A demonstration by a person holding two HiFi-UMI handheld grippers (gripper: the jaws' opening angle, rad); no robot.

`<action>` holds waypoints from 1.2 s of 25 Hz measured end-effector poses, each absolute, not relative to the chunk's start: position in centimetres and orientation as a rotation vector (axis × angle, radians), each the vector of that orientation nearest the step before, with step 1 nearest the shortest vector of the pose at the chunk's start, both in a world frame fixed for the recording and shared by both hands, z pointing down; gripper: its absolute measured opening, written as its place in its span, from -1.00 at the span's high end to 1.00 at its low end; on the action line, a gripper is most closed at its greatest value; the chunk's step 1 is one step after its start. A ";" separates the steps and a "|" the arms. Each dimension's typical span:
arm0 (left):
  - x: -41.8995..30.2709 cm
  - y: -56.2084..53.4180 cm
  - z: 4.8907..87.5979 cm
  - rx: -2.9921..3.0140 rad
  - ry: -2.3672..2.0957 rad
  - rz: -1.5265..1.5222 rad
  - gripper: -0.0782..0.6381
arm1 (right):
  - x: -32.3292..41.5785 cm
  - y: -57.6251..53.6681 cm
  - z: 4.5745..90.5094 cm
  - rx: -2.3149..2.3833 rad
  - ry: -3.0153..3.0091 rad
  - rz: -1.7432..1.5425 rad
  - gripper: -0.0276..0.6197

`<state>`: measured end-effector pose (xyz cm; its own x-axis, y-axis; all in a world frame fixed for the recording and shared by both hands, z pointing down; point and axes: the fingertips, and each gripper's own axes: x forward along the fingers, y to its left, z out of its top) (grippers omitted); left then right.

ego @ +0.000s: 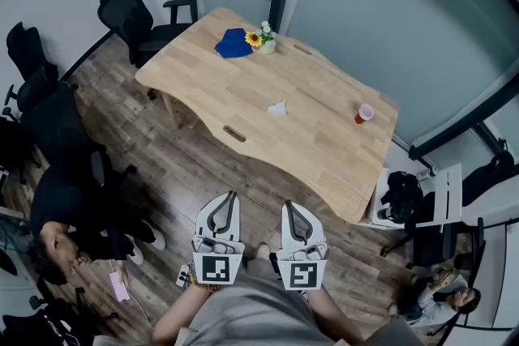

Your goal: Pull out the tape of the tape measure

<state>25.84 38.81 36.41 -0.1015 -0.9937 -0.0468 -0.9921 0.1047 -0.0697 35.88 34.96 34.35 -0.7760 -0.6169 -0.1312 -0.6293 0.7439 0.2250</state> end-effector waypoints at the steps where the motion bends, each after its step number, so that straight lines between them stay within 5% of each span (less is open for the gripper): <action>1: 25.1 38.7 36.5 -2.057 2.275 -0.033 0.73 | 35.4 34.8 35.3 -1.044 2.955 0.413 0.88; 12: 17.7 37.6 37.8 -2.116 2.289 0.030 0.73 | 29.7 32.6 35.5 -1.140 2.987 0.522 0.88; 30: 15.6 22.2 39.5 -2.148 2.262 -0.187 0.73 | 31.6 12.8 39.9 -1.351 2.957 0.361 0.88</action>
<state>15.62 22.24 39.45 -0.0549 -0.9960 0.0701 -0.9940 0.0479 -0.0983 31.58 12.79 39.94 -0.6518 -0.7580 0.0264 -0.7294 0.6360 0.2521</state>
